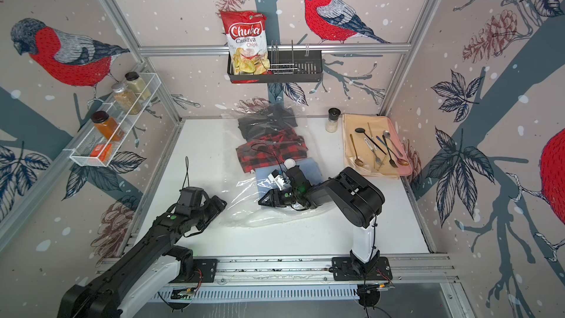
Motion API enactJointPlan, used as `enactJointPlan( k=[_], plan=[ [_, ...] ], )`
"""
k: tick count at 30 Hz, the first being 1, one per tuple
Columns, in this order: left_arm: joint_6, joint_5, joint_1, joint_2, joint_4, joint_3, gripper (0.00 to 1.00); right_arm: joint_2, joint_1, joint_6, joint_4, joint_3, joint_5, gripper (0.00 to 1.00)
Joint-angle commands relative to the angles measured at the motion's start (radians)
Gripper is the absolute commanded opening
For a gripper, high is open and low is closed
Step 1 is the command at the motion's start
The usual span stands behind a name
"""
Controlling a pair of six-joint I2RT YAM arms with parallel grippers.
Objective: Place the folded shirt into the vacuum bag
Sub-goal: Adjust the vacuum bag at the center of the board, then close the vacuum bag at the center of the board.
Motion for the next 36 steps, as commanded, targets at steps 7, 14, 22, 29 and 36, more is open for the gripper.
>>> enactJointPlan(
  k=[7,14,22,29,36],
  plan=[
    [-0.121,0.207,-0.003,-0.058,-0.051,-0.048,0.65,-0.053,-0.002,-0.109,-0.223,0.009,0.167,0.62],
    [-0.155,0.258,-0.006,-0.078,-0.029,-0.064,0.54,-0.049,0.001,-0.112,-0.229,0.010,0.206,0.61],
    [-0.161,0.264,-0.006,-0.096,-0.012,-0.031,0.00,-0.218,0.055,-0.225,-0.283,-0.003,0.348,0.61],
    [-0.122,0.277,-0.006,-0.042,0.018,0.047,0.00,-0.250,0.142,-0.378,-0.385,0.082,0.442,0.57],
    [-0.097,0.275,-0.006,-0.038,-0.022,0.118,0.00,-0.123,0.156,-0.438,-0.429,0.129,0.295,0.39]
  ],
)
